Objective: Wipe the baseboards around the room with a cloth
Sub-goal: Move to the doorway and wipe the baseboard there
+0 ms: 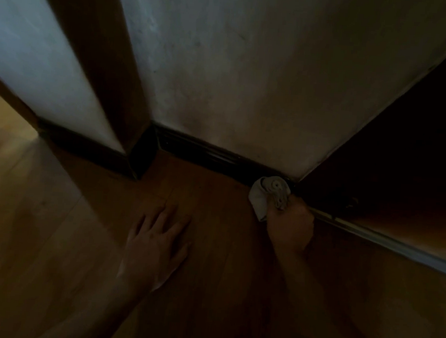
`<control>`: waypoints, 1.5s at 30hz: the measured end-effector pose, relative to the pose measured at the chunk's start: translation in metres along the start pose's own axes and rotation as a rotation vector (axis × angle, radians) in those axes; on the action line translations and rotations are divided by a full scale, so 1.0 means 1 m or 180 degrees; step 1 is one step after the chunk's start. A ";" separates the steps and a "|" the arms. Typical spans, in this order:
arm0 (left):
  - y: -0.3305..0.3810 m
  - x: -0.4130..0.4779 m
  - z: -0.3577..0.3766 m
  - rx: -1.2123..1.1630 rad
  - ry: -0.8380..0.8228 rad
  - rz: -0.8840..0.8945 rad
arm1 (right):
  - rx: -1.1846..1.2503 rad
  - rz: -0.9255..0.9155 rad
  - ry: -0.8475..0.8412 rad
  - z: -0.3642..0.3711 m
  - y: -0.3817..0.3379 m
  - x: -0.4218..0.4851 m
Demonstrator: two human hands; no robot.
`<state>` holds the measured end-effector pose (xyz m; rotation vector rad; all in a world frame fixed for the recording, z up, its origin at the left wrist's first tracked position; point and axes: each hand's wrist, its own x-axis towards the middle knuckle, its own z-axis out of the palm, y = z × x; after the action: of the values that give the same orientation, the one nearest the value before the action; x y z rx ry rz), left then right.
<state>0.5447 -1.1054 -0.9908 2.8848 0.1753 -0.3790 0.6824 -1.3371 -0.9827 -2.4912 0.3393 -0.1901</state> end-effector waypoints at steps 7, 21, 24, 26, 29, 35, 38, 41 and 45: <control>-0.001 -0.001 0.003 0.0140 0.0009 -0.0026 | -0.0027 -0.0088 0.0098 -0.001 0.007 -0.001; -0.001 0.000 0.004 0.0020 0.0045 0.0006 | 0.0091 -0.0119 0.0046 -0.001 0.005 0.001; 0.000 0.000 0.003 -0.0003 0.0018 0.0060 | 0.0080 -0.0079 0.0166 -0.001 0.008 0.000; -0.001 0.001 0.004 0.0164 -0.0076 0.0172 | 0.0103 -0.0110 0.0085 0.006 -0.005 -0.003; -0.003 -0.002 0.003 0.0244 -0.0037 0.0265 | -0.0067 -0.0289 -0.0133 0.026 -0.043 -0.008; 0.002 -0.002 0.004 0.0194 -0.0052 0.0172 | -0.0043 -0.0402 -0.0297 0.056 -0.078 -0.016; 0.001 -0.004 0.002 0.0217 -0.0118 0.0163 | 0.0086 -0.0323 -0.0275 0.050 -0.066 -0.017; 0.005 -0.005 -0.002 0.0097 0.0022 0.0164 | 0.0303 -0.0283 -0.0205 0.034 -0.045 -0.011; 0.008 -0.007 -0.001 0.0193 -0.0106 0.0243 | 0.0249 0.0097 0.0008 0.006 -0.012 -0.006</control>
<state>0.5397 -1.1135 -0.9865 2.9320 0.0489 -0.4251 0.6800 -1.3224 -0.9807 -2.4076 0.3638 -0.1905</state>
